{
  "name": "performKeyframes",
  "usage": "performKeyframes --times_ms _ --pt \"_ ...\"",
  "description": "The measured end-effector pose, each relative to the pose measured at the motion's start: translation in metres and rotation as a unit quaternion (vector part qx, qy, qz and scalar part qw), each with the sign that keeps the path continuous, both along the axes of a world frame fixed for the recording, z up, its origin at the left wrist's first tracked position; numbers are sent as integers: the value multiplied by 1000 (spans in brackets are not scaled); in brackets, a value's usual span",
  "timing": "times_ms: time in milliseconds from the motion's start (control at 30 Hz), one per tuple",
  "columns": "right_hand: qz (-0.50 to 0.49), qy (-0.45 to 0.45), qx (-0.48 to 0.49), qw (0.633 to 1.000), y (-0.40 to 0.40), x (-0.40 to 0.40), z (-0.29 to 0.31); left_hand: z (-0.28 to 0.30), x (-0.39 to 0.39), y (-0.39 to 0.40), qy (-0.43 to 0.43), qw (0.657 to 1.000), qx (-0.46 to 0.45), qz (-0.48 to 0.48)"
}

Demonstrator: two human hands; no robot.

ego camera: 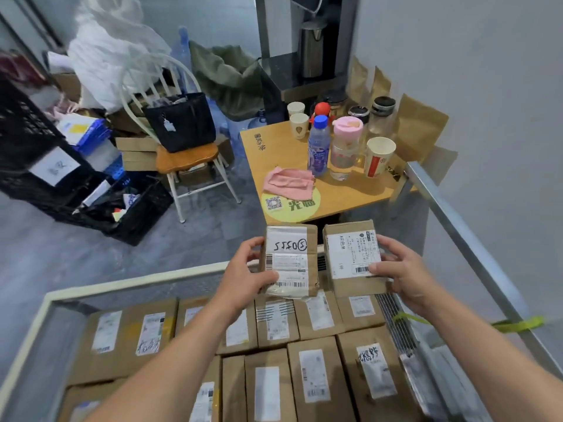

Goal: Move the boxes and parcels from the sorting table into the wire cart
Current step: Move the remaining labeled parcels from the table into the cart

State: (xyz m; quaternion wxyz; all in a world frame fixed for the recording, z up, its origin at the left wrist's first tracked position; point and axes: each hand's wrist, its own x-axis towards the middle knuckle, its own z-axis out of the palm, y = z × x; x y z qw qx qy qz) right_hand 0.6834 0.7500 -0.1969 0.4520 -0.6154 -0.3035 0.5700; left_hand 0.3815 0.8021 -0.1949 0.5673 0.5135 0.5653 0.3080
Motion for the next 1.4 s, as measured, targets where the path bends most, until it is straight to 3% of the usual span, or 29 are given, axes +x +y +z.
performKeyframes --times_ms 333,833,1100,1400 --pt "-59 -10 -102 993 10 -1 -121 -113 21 4 -15 995 -98 25" --pt "-130 -49 -212 967 33 28 -301 -288 80 31 32 975 -217 24" --pt "-132 -94 -196 967 82 56 -346 -346 115 63 28 974 -222 33" --pt "-139 -235 -211 939 87 55 -374 -365 147 64 137 975 -178 7"
